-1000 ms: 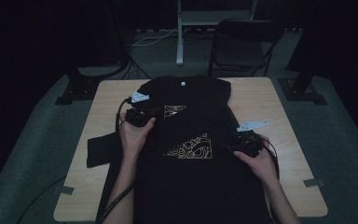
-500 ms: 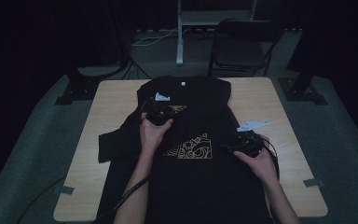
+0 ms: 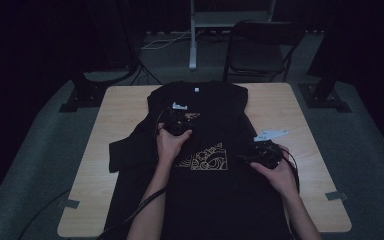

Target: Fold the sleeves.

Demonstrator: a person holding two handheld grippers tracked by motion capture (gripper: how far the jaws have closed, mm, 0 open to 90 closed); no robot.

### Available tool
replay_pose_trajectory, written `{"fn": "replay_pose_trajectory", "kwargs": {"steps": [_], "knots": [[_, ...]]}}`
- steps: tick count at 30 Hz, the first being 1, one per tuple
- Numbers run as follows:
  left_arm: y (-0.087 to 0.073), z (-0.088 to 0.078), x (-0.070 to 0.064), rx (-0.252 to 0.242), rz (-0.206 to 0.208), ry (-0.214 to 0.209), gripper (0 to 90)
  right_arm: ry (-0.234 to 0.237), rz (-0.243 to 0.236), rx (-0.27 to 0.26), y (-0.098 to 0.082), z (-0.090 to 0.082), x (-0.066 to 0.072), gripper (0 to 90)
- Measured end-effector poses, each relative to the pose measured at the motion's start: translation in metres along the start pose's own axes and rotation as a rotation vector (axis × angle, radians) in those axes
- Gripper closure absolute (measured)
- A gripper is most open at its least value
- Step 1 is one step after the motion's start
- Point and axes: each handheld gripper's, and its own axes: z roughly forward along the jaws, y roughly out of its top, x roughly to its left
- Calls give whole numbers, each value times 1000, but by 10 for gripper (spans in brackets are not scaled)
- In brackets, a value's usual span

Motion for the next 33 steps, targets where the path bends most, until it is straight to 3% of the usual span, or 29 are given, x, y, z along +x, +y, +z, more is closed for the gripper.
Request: {"fn": "replay_pose_trajectory", "kwargs": {"steps": [3, 9, 15, 20, 24, 26, 33], "knots": [[0, 0, -5, 6, 28, 6, 689, 0, 0, 0, 0, 0, 0, 239], [-3, 0, -6, -16, 6, -33, 568, -1, -1, 1, 0, 0, 0, 239], [-5, 1, -9, -24, 21, -51, 443, -1, -1, 1, 0, 0, 0, 238], [-7, 2, -12, -40, 45, -41, 339, -1, -3, 1, 0, 0, 0, 235], [-8, 1, -11, -49, 14, -38, 324, 1, -2, 1, 0, 0, 0, 233], [-7, -3, -10, -43, -7, -59, 324, 1, -3, 1, 0, 0, 0, 232], [-9, -25, -13, -52, 42, -49, 326, 1, -3, 1, 0, 0, 0, 231]]}}
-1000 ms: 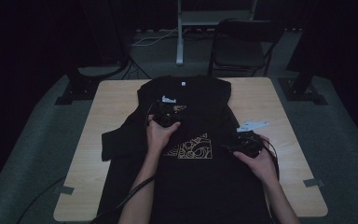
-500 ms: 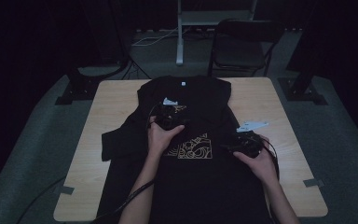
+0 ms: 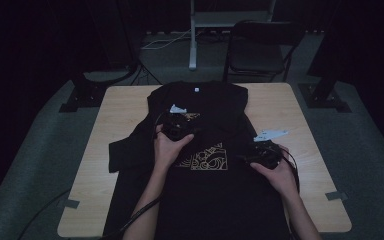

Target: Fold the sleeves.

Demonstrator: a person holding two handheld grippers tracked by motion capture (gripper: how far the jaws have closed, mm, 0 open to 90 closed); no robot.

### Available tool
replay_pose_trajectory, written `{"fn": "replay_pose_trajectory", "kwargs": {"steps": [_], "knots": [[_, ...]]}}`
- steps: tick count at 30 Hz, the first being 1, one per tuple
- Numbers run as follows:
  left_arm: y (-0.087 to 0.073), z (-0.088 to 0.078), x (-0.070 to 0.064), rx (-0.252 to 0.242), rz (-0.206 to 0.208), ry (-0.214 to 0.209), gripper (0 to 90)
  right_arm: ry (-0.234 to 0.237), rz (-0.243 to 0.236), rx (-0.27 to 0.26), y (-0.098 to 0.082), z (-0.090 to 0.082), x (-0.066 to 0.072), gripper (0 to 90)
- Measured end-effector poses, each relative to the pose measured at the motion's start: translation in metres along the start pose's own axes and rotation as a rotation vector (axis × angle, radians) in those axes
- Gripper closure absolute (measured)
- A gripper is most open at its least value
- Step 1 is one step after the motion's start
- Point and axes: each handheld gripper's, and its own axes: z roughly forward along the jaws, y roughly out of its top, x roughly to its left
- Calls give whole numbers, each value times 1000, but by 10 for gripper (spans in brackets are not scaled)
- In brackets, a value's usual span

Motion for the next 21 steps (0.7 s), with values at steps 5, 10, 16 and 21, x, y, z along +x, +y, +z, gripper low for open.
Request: {"fn": "replay_pose_trajectory", "kwargs": {"steps": [5, 10, 16, 21], "knots": [[-4, -18, -1, 4, 27, 13, 332, 2, 0, 1, 0, 0, 0, 229], [-9, -37, -3, -8, 47, 3, 338, 3, 1, 0, 0, 0, -1, 229], [-15, -64, -2, -21, 73, 22, 337, 4, 3, 0, 0, 0, -1, 228], [-27, -83, 4, -28, 57, 36, 338, 7, 3, 0, 0, 0, -1, 222]]}}
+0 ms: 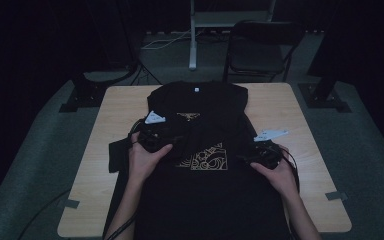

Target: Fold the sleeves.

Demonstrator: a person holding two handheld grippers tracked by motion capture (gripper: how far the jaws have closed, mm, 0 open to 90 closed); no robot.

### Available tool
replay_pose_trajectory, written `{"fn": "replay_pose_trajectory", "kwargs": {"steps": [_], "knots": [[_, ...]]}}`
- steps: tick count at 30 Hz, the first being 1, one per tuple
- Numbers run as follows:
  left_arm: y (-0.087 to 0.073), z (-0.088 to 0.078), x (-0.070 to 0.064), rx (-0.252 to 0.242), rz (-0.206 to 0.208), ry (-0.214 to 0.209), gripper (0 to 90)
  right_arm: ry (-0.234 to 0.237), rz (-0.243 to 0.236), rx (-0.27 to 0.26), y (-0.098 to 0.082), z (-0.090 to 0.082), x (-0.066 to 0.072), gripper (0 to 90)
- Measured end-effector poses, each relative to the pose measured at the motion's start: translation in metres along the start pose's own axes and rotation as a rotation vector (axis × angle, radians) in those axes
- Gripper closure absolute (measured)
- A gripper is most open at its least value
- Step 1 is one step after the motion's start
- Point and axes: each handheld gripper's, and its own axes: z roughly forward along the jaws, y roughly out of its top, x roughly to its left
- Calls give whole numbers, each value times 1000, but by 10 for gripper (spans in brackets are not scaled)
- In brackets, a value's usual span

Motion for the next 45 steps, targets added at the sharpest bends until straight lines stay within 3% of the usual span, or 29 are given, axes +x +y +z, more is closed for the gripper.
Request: {"fn": "replay_pose_trajectory", "kwargs": {"steps": [6, 13, 15, 19, 27, 45], "knots": [[-17, -14, 12, 9, -30, 7, 342, 4, 2, -1, 0, 0, -1, 218], [-34, -31, 24, 22, -31, 43, 344, 6, 2, -1, 0, 0, -1, 216], [-43, -39, 35, 25, -61, 69, 344, 4, 2, 0, 0, 0, 0, 215], [-50, -49, 45, 15, -89, 89, 345, 7, 3, -1, 0, 0, -1, 215], [-64, -68, 60, 8, -113, 152, 343, 11, 6, -2, 0, 0, -1, 214], [-89, -87, 85, 5, -190, 231, 343, 6, 2, 0, 0, 0, -1, 214]]}}
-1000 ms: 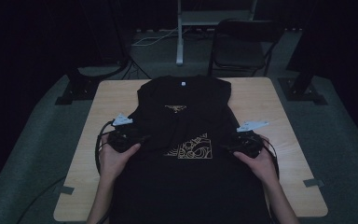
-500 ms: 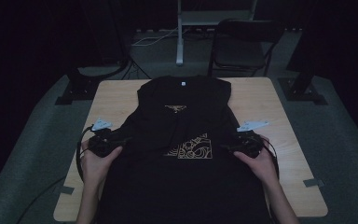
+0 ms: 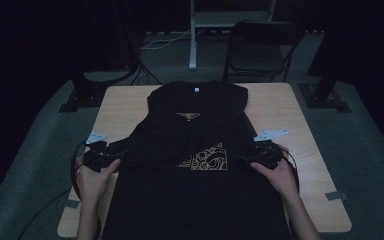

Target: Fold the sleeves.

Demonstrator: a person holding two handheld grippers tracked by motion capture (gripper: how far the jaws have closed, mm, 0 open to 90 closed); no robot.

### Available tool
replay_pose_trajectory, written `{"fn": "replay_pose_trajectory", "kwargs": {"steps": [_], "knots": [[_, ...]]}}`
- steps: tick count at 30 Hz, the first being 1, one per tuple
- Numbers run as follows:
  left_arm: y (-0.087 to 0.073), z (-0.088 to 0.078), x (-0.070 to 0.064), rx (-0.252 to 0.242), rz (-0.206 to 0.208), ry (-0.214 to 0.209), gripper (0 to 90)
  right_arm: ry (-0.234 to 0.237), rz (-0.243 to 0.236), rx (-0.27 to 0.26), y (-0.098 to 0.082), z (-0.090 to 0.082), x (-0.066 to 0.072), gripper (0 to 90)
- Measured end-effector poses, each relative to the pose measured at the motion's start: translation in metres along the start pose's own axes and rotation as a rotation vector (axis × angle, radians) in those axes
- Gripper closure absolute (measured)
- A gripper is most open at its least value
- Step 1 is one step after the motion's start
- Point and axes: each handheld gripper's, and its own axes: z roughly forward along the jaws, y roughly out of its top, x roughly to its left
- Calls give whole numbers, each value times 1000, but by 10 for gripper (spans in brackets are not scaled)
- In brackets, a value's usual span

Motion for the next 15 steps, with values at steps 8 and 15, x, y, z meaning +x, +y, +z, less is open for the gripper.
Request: {"fn": "replay_pose_trajectory", "kwargs": {"steps": [8, 15], "knots": [[-2, 6, 9, -1, 0, 82, 343, 1, 0, 0, 0, 0, 0, 214], [1, 12, 15, -16, 2, 138, 343, -1, -2, 3, 0, 0, 0, 212]]}}
